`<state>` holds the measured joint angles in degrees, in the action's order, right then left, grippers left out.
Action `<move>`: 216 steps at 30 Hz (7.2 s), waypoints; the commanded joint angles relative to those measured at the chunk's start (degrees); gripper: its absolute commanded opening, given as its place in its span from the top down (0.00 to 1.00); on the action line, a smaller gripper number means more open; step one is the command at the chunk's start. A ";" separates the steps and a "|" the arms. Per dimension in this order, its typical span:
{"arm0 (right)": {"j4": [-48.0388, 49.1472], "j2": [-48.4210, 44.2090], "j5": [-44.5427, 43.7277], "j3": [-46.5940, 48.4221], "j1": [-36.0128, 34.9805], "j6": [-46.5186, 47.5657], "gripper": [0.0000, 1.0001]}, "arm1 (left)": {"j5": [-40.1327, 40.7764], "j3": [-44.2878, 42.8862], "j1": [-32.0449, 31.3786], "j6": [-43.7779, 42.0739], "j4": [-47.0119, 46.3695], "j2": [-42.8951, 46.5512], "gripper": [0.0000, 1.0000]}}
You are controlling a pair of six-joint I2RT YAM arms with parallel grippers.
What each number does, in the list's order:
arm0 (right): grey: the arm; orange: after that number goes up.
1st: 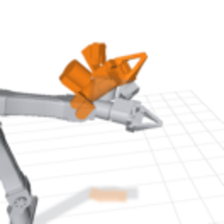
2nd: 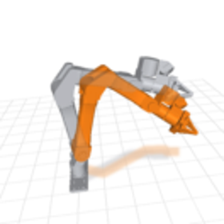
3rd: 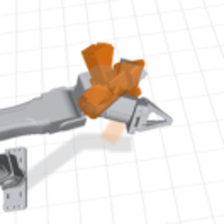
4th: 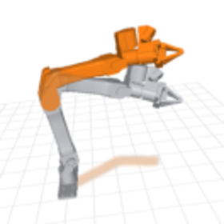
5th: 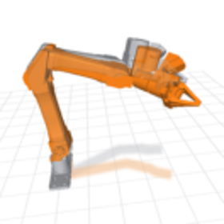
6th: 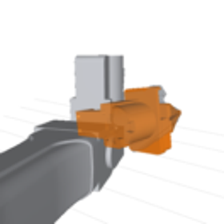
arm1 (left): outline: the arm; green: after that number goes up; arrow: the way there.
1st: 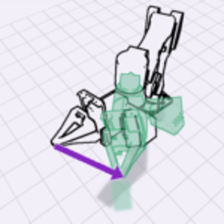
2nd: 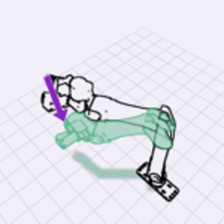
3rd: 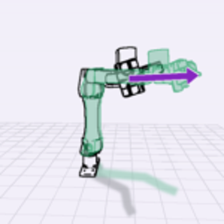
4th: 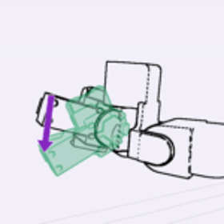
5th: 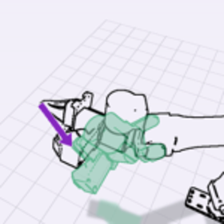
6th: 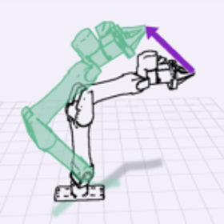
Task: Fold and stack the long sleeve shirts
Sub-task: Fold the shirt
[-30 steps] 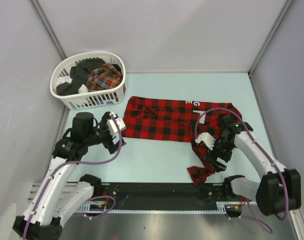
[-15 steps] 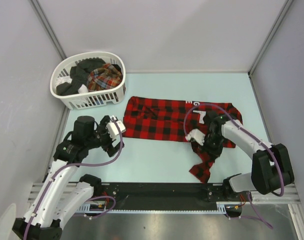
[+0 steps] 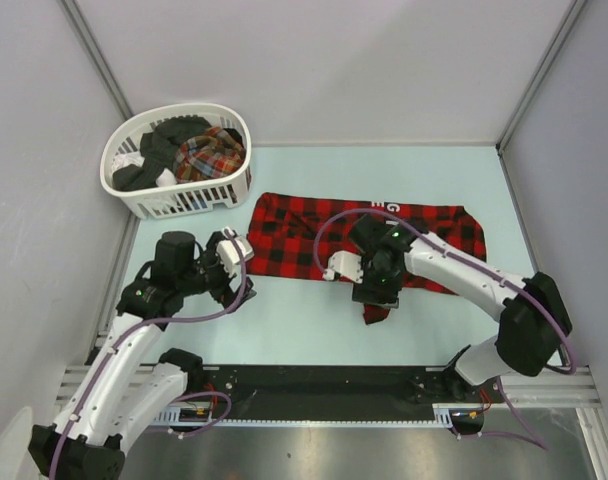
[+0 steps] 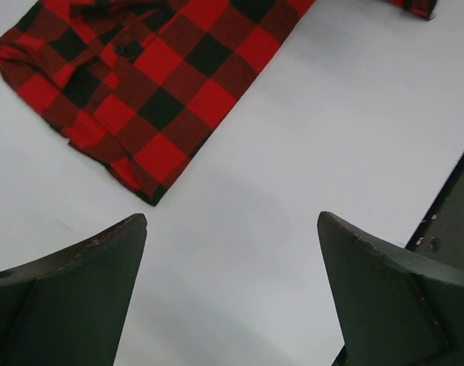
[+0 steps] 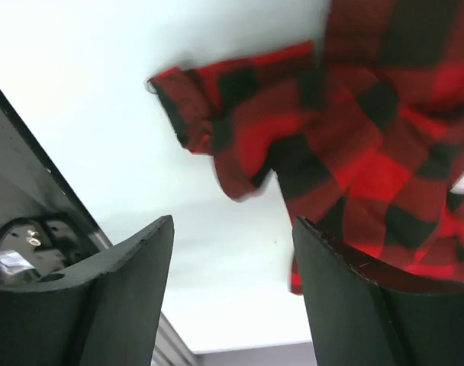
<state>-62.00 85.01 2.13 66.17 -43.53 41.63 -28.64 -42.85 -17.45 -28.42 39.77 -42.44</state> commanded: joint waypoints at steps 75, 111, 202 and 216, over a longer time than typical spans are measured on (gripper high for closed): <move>18.49 14.13 25.29 -4.12 43.70 -15.17 0.57 | 8.55 -12.78 -34.78 4.81 -11.31 -35.79 0.42; 19.55 16.24 25.21 -1.66 45.37 -15.17 0.57 | -34.12 -3.05 -15.35 69.98 -52.32 -51.51 1.00; 7.94 -0.02 35.83 -7.90 46.96 -4.18 0.52 | 15.01 -5.59 -37.91 -16.04 -1.35 -39.56 0.26; 28.23 8.76 33.73 -8.86 39.48 -17.44 0.55 | 18.46 -6.01 -43.10 -22.03 -5.69 -47.39 0.80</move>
<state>-43.11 91.66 36.03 56.84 -3.73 29.80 -11.05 -46.96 -60.20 -47.88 34.76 -87.39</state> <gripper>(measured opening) 0.464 0.329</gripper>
